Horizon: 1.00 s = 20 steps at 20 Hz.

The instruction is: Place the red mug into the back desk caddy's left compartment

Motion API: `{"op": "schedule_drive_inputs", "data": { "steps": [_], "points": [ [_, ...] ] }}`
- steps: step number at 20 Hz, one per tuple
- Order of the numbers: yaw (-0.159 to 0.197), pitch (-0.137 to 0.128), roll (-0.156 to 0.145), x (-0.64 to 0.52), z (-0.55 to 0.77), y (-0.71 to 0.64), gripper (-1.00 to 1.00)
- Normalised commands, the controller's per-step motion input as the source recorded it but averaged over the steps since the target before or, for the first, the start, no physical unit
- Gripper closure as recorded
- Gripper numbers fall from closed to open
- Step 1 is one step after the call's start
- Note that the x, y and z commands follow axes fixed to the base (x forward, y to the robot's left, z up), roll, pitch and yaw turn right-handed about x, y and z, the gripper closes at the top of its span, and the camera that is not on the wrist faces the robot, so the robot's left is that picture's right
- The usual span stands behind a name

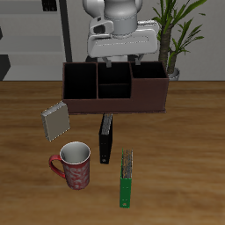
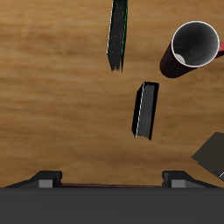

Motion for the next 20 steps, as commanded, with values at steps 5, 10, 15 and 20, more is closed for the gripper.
{"op": "schedule_drive_inputs", "data": {
  "steps": [5,10,15,20],
  "points": [
    [0.014,-0.014,-0.015,0.17,0.08,0.03,-1.00],
    [-0.016,0.017,-0.051,0.38,0.10,-0.16,-1.00],
    [-0.014,-0.022,-0.064,0.44,0.18,-0.39,-1.00],
    [-0.002,-0.018,-0.067,0.40,0.06,-0.43,-1.00]
  ]
}}
